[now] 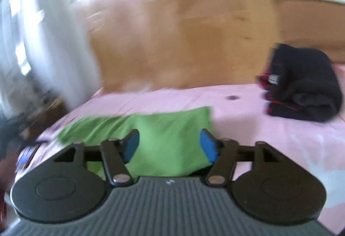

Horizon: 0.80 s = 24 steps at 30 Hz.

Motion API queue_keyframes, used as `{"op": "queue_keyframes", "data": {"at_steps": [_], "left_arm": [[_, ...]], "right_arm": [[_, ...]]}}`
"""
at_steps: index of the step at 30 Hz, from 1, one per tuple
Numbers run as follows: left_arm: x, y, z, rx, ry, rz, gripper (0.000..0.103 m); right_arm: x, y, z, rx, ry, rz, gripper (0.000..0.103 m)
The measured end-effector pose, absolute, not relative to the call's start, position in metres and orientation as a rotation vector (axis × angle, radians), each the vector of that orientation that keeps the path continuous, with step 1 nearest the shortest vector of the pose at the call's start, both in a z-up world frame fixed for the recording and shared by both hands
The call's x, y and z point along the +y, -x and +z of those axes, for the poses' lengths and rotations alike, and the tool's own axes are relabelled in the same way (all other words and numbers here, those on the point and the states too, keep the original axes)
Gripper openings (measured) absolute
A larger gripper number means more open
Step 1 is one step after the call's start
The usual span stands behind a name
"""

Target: Fold small clothes

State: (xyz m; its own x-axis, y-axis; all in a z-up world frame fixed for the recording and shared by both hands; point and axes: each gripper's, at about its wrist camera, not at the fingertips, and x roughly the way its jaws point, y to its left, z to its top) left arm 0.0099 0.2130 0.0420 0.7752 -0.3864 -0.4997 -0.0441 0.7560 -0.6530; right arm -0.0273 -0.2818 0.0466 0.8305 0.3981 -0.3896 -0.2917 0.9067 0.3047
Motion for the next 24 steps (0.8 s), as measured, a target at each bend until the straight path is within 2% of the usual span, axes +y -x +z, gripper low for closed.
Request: {"op": "queue_keyframes", "data": {"at_steps": [1, 3, 4, 5, 6, 10, 12, 14, 15, 16, 20, 24], "left_arm": [[0.207, -0.016, 0.041, 0.685, 0.696, -0.196, 0.092], [0.192, -0.026, 0.039, 0.712, 0.654, -0.189, 0.075], [0.182, -0.03, 0.038, 0.723, 0.602, -0.191, 0.047], [0.169, -0.035, 0.038, 0.738, 0.523, -0.172, 0.022], [0.157, -0.037, 0.037, 0.746, 0.441, -0.131, 0.013], [0.12, -0.036, 0.029, 0.696, 0.153, -0.027, 0.013], [0.109, -0.033, 0.028, 0.684, 0.075, 0.011, 0.016], [0.1, -0.028, 0.029, 0.687, 0.022, 0.049, 0.027], [0.1, -0.025, 0.03, 0.692, 0.015, 0.059, 0.029], [0.1, -0.02, 0.032, 0.699, 0.018, 0.058, 0.034], [0.112, 0.019, 0.042, 0.688, 0.086, 0.016, 0.053], [0.133, 0.059, 0.045, 0.719, 0.194, -0.054, 0.054]], "right_arm": [[-0.285, 0.02, 0.043, 0.481, -0.265, 0.344, 0.067], [-0.287, 0.002, 0.03, 0.535, -0.33, 0.315, 0.066], [-0.284, -0.006, 0.022, 0.573, -0.352, 0.315, 0.064], [-0.279, -0.008, 0.016, 0.605, -0.349, 0.318, 0.038], [-0.271, -0.01, 0.011, 0.634, -0.318, 0.312, 0.011], [-0.268, 0.012, 0.011, 0.597, -0.186, 0.23, 0.01], [-0.279, 0.01, 0.003, 0.619, -0.225, 0.217, 0.01], [-0.284, 0.015, 0.003, 0.617, -0.244, 0.221, 0.014], [-0.287, 0.019, 0.005, 0.62, -0.239, 0.217, 0.027], [-0.289, 0.023, 0.007, 0.617, -0.243, 0.213, 0.033], [-0.306, 0.045, 0.016, 0.565, -0.277, 0.236, 0.033], [-0.312, 0.059, 0.02, 0.564, -0.298, 0.309, 0.033]]}}
